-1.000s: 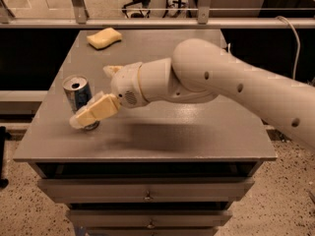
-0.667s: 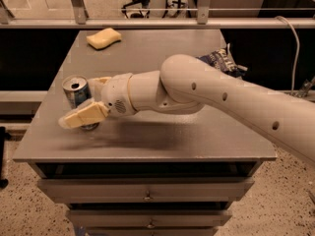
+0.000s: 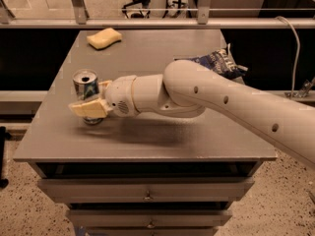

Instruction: Knock redbull can over

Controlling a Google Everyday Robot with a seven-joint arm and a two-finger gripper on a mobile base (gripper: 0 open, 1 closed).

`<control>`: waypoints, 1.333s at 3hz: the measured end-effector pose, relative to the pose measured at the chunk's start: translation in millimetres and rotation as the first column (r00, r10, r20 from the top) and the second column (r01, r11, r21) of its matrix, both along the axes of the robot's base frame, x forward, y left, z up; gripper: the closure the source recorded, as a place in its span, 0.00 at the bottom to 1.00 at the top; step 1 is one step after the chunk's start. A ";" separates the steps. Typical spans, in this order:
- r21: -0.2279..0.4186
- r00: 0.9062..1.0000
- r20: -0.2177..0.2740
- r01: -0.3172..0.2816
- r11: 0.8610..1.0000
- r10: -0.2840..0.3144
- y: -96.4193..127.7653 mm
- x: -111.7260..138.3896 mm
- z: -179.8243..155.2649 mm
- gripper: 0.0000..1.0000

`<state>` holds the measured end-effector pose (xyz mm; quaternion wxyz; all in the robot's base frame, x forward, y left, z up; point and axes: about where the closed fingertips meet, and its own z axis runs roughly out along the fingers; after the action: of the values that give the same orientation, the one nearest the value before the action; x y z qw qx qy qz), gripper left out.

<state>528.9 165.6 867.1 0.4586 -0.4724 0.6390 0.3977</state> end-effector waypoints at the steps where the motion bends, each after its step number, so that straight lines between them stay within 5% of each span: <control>1: -0.037 0.999 0.021 0.042 0.998 -0.041 -25.4 15.3 5.0 0.97; 3: -0.199 0.993 0.078 0.106 0.974 -0.092 -84.3 47.6 19.1 1.00; 4: -0.360 0.994 0.094 0.087 0.929 -0.057 -102.6 61.5 18.8 1.00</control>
Offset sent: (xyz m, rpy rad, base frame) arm 0.0629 -0.1150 0.0189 -0.2142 -0.0767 -0.1525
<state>590.3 62.9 885.9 0.4035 -0.5412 0.6990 0.2361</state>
